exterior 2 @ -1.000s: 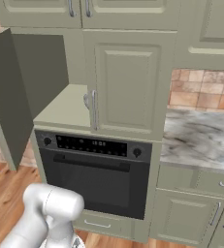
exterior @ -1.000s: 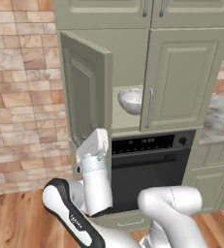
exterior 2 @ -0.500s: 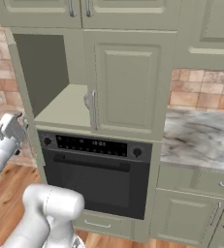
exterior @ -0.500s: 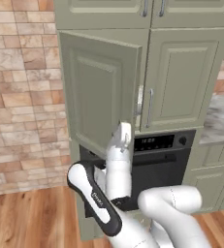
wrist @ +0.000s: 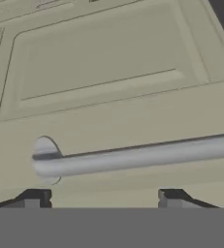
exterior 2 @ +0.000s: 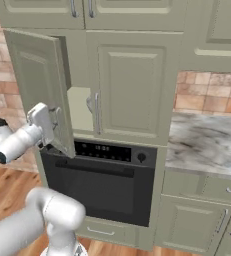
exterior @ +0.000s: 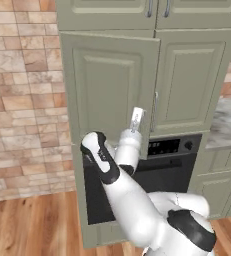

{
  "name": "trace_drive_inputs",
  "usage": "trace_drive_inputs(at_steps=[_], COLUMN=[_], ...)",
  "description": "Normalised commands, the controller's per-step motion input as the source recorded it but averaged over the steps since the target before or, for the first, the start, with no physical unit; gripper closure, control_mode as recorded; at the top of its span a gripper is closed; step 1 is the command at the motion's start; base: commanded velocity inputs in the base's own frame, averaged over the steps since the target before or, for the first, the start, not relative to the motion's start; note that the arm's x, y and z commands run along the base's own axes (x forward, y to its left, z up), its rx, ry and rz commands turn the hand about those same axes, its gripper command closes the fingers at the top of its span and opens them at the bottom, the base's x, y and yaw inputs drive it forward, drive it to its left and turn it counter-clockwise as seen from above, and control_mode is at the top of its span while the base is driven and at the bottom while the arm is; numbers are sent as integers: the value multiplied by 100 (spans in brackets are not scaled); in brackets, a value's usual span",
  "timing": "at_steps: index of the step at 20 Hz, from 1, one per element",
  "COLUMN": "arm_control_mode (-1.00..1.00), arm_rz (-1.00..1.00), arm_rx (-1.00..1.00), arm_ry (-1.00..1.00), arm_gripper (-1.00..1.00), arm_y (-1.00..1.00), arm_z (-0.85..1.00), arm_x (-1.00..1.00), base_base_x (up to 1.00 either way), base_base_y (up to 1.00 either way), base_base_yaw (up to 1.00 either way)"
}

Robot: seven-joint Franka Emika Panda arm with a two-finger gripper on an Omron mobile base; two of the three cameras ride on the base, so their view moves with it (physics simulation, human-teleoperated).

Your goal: Pick the mug and place it in the sink. Pick the bowl and place it in the open cabinet and then close the cabinet.

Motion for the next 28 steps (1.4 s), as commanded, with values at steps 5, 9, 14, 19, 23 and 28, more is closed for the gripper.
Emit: trace_drive_inputs(at_steps=[5, 9, 14, 19, 23, 28], arm_control_mode=[-100, -100, -100, -100, -100, -100], arm_rz=[-31, -19, -4, 0, 0, 0], arm_rx=[11, 16, 17, 17, 15, 14], arm_ry=[20, 14, 3, 0, 0, 0], arm_gripper=[-100, -100, -100, -100, -100, -100], arm_y=[-3, -16, -13, -2, 0, 0], arm_z=[0, 0, 0, -4, -3, 0], arm_x=[100, 92, 62, 20, 17, 6], base_base_x=[0, 0, 0, 0, 0, 0], base_base_y=[0, 0, 0, 0, 0, 0], base_base_yaw=[0, 0, 0, 0, 0, 0])
